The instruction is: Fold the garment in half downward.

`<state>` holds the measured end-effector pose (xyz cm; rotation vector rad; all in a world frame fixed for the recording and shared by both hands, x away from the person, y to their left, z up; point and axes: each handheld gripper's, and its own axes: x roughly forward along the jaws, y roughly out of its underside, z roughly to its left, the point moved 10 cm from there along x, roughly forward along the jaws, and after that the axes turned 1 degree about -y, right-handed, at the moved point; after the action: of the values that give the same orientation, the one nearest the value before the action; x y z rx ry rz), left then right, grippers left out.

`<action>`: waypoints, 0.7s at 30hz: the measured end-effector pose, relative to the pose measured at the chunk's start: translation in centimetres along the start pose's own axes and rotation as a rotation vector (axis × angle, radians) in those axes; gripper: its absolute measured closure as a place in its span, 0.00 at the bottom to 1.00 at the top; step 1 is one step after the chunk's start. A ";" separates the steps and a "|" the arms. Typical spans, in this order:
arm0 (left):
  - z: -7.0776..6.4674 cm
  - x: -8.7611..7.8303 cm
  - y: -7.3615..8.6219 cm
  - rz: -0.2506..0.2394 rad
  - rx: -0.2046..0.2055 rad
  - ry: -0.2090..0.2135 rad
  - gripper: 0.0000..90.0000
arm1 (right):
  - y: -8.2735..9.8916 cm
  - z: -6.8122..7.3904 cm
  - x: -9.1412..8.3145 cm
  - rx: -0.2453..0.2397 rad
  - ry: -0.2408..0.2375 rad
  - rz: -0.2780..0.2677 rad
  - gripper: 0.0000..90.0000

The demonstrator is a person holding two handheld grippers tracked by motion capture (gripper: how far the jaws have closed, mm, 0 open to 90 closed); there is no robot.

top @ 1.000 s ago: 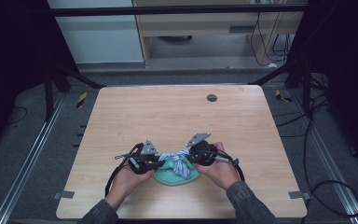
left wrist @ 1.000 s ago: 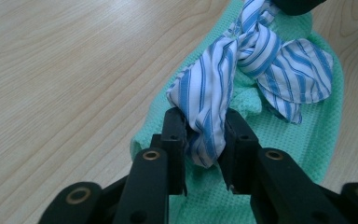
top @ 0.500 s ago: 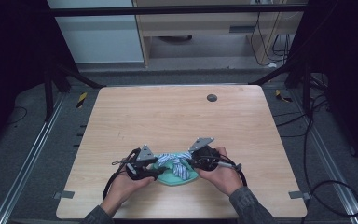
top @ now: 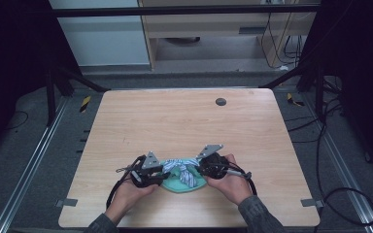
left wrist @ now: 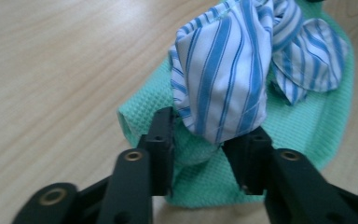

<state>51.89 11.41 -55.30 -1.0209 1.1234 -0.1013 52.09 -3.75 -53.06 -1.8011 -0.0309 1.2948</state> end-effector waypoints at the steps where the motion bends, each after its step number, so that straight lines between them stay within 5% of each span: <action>1: 0.6 0.3 -0.5 -0.011 -0.001 -0.010 0.75 | -0.2 -0.1 0.1 0.004 0.003 -0.005 0.85; 6: 1.8 0.8 -1.8 -0.025 0.009 -0.039 0.78 | -0.8 -0.4 0.3 0.008 0.014 -0.016 0.84; 15: 0.3 -0.8 -0.9 -0.037 0.035 -0.006 0.56 | -0.4 0.9 -0.6 -0.028 -0.005 -0.021 0.80; 21: -0.2 -1.4 -0.4 -0.052 0.027 0.013 0.54 | 0.1 1.8 -0.7 -0.046 -0.022 -0.020 0.78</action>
<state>51.25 11.85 -54.09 -1.0267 1.1049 -0.1643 50.35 -2.97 -52.72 -1.8211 -0.0917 1.3093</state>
